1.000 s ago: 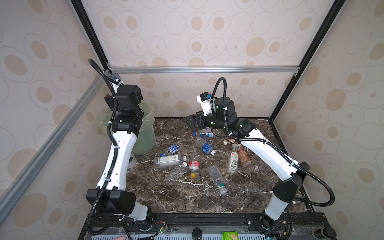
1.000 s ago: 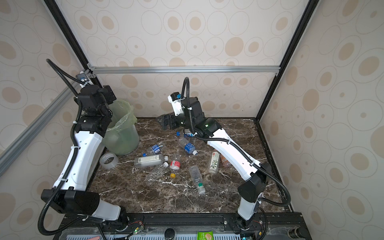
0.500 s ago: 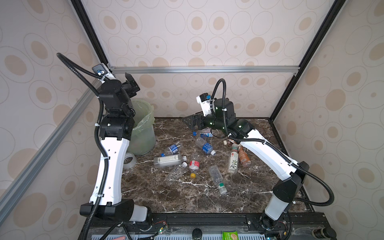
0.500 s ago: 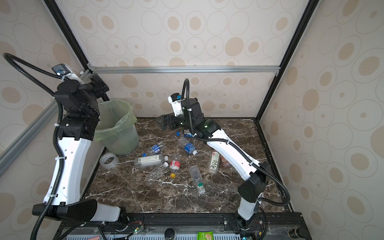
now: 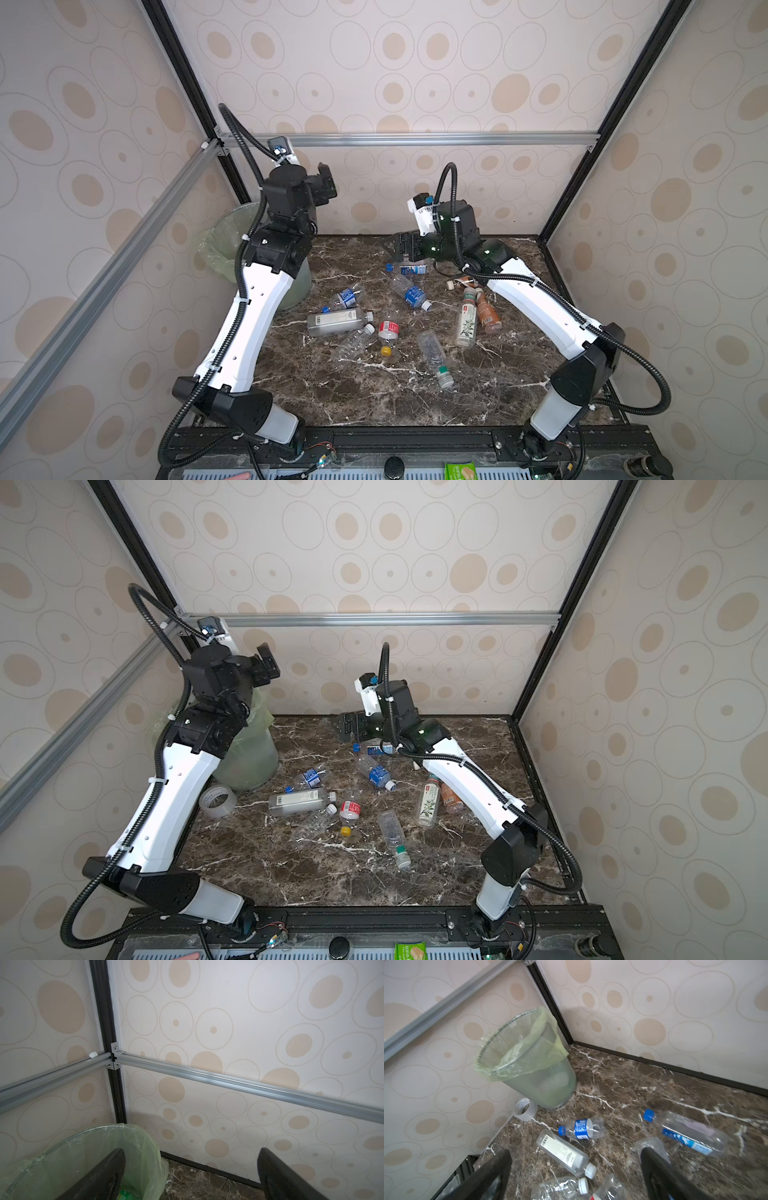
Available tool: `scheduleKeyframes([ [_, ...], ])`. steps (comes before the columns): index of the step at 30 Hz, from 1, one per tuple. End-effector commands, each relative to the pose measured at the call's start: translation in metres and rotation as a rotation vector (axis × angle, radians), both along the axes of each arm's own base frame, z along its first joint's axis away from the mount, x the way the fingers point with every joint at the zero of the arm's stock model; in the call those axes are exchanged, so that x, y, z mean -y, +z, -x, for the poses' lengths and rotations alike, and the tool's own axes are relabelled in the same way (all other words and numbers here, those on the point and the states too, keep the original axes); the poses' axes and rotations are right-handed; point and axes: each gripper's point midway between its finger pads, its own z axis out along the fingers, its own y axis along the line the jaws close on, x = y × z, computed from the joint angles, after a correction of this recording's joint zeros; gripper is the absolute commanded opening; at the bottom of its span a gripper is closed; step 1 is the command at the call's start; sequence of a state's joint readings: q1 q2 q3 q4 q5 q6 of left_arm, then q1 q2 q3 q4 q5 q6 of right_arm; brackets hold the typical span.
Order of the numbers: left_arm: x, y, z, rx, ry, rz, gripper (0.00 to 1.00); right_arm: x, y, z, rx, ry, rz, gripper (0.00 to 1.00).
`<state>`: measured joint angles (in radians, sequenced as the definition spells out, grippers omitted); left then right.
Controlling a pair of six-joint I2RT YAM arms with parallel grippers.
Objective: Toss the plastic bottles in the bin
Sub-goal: 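Grasp the brown Nescafe bottle with the right gripper while the left arm advances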
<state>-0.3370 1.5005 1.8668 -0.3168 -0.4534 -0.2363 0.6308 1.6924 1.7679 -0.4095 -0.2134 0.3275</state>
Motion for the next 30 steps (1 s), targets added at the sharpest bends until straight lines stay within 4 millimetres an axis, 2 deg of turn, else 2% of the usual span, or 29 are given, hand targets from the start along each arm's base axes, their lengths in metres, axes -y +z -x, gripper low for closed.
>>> scheduleKeyframes([
  [1, 0.022, -0.021, -0.001, -0.062, -0.032, -0.05, 0.99, 0.034, -0.012, 0.007, -0.035, -0.056, 0.058, 1.0],
  [6, 0.084, -0.063, 0.0, -0.134, -0.166, -0.042, 0.99, 0.101, -0.052, 0.006, -0.138, -0.211, 0.112, 1.0],
  [10, 0.143, -0.103, 0.007, -0.19, -0.293, -0.026, 0.99, 0.151, -0.088, 0.016, -0.238, -0.316, 0.167, 1.0],
  [13, 0.187, -0.13, 0.013, -0.248, -0.4, 0.001, 0.99, 0.174, -0.112, 0.031, -0.297, -0.361, 0.238, 1.0],
  [16, 0.215, -0.152, 0.022, -0.291, -0.446, 0.012, 0.99, 0.188, -0.135, 0.05, -0.354, -0.4, 0.281, 1.0],
  [19, 0.241, -0.174, 0.032, -0.326, -0.516, 0.047, 0.99, 0.204, -0.155, 0.067, -0.395, -0.465, 0.306, 1.0],
  [24, 0.272, -0.209, 0.048, -0.405, -0.58, 0.022, 0.99, 0.232, -0.191, 0.081, -0.473, -0.574, 0.328, 1.0],
  [28, 0.288, -0.223, 0.064, -0.426, -0.623, 0.013, 0.99, 0.248, -0.208, 0.085, -0.515, -0.618, 0.319, 0.97],
  [30, 0.291, -0.227, 0.069, -0.433, -0.64, 0.018, 0.99, 0.264, -0.216, 0.082, -0.531, -0.656, 0.318, 0.96],
])
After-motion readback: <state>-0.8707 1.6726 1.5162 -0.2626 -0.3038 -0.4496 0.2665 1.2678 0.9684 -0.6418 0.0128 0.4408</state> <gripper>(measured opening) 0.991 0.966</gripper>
